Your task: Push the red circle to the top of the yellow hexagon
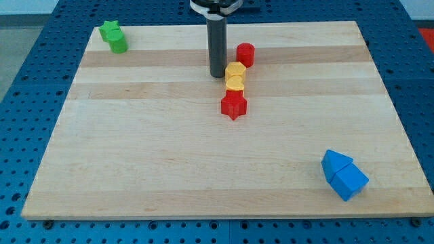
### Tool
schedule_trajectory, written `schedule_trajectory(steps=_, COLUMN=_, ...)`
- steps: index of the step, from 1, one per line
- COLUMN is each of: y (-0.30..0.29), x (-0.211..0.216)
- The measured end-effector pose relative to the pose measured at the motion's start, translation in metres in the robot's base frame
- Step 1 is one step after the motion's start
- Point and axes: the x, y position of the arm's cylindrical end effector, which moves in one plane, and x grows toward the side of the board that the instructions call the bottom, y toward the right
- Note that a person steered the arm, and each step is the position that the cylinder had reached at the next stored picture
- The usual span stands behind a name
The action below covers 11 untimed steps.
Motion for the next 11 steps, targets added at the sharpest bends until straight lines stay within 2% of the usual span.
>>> schedule_trajectory(steps=2, y=-0.014, x=-0.003)
schedule_trajectory(steps=3, y=-0.031, x=-0.040)
schedule_trajectory(steps=4, y=-0.009, x=-0.082)
schedule_trajectory(steps=5, y=0.038, x=-0.113)
schedule_trajectory(steps=6, y=0.085, x=-0.115)
schedule_trajectory(steps=7, y=0.091, x=-0.098)
schedule_trajectory(steps=9, y=0.086, x=-0.067)
schedule_trajectory(steps=11, y=0.052, x=-0.066)
